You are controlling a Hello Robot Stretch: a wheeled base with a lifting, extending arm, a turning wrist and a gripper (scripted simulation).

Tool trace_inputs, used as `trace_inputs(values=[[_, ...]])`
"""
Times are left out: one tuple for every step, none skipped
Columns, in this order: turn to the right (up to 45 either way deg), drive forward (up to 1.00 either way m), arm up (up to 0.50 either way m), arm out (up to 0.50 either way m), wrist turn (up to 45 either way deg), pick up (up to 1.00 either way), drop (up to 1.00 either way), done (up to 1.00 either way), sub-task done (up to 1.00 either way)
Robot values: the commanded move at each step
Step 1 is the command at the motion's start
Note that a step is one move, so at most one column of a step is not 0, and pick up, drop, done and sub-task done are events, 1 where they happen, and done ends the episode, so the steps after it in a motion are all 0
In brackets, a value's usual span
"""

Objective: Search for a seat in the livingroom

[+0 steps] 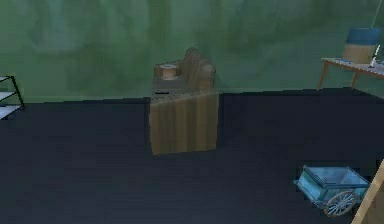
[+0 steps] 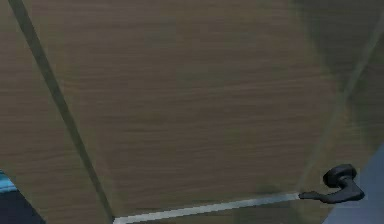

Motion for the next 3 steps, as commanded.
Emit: trace_inputs(values=[[0.0, 0.1, 0.0, 0.0, 0.0, 0.0, 0.0, 0.0, 0.0], [-12.0, 0.0, 0.0, 0.0, 0.0, 0.0, 0.0, 0.0, 0.0], [0.0, 1.0, 0.0, 0.0, 0.0, 0.0, 0.0, 0.0, 0.0]])
